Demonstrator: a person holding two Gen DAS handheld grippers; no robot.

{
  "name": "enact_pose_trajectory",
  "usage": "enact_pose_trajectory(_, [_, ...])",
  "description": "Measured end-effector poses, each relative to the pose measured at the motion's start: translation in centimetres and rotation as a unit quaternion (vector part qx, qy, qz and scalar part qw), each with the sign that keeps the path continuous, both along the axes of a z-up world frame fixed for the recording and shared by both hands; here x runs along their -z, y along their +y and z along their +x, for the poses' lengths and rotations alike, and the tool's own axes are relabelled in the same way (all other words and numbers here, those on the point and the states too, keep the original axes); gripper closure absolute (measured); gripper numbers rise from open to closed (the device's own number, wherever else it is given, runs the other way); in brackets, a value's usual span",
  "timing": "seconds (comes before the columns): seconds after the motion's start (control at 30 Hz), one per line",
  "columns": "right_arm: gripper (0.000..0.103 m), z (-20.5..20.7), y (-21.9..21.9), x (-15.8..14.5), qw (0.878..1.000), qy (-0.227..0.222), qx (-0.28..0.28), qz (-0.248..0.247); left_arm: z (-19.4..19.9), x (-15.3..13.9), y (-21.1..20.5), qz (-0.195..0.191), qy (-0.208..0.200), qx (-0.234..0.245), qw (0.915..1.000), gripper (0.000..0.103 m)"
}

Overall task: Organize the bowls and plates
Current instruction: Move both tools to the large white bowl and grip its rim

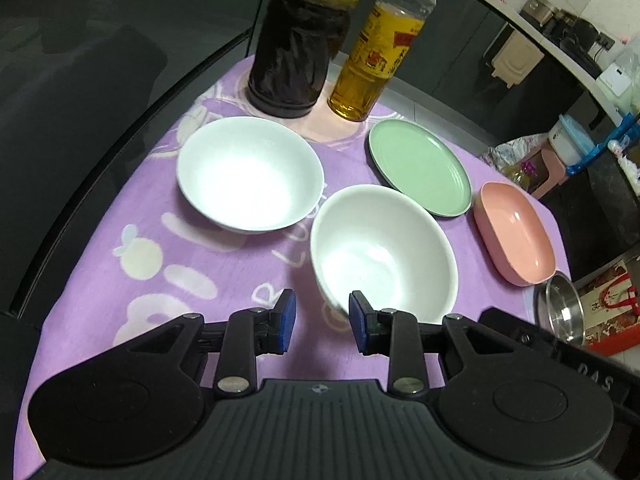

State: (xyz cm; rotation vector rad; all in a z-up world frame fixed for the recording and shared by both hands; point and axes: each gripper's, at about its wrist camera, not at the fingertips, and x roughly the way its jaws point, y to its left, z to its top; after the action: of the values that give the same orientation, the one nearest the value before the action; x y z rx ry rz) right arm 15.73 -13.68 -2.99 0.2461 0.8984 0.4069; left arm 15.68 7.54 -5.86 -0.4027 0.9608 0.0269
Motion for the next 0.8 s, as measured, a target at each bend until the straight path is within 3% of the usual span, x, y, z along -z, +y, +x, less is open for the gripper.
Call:
enact_pose_trajectory(0.23, [0.070, 2.6, 1.1, 0.8, 1.000, 0.020, -0.015, 0.011, 1.5, 0.8, 0.0, 0.003, 0.008, 0.002, 1.0000, 0.077])
enact_pose_trajectory(0.43, [0.070, 4.2, 3.0, 1.6, 0.999, 0.022, -0.037, -0.019, 2.4, 1.1, -0.8, 0.029, 0.006, 0.016, 0.9994, 0.083])
enact_pose_trajectory(0.47, [0.074, 4.5, 3.3, 1.8, 0.998, 0.023, -0.043, -0.029, 2.5, 1.3, -1.0, 0.036, 0.006, 0.020, 0.9991, 0.090])
enact_pose_trajectory(0.5, [0.077, 4.6, 3.6, 2.1, 0.998, 0.023, -0.047, -0.037, 2.6, 1.4, -1.2, 0.041, 0.006, 0.026, 0.9988, 0.091])
enact_pose_trajectory(0.53, [0.092, 4.7, 3.8, 2.4, 0.998, 0.024, -0.048, -0.046, 2.5, 1.4, -1.4, 0.048, -0.002, 0.032, 0.9983, 0.091])
enact_pose_trajectory(0.63, [0.092, 4.3, 3.8, 2.5, 0.997, 0.021, -0.046, -0.053, 2.0, 1.0, -2.2, 0.068, -0.013, 0.049, 0.9964, 0.090])
enact_pose_trajectory(0.8, [0.092, 2.5, 2.8, 1.3, 0.998, 0.007, -0.035, -0.054, 0.5, -0.4, -2.7, 0.060, -0.029, 0.063, 0.9957, 0.090])
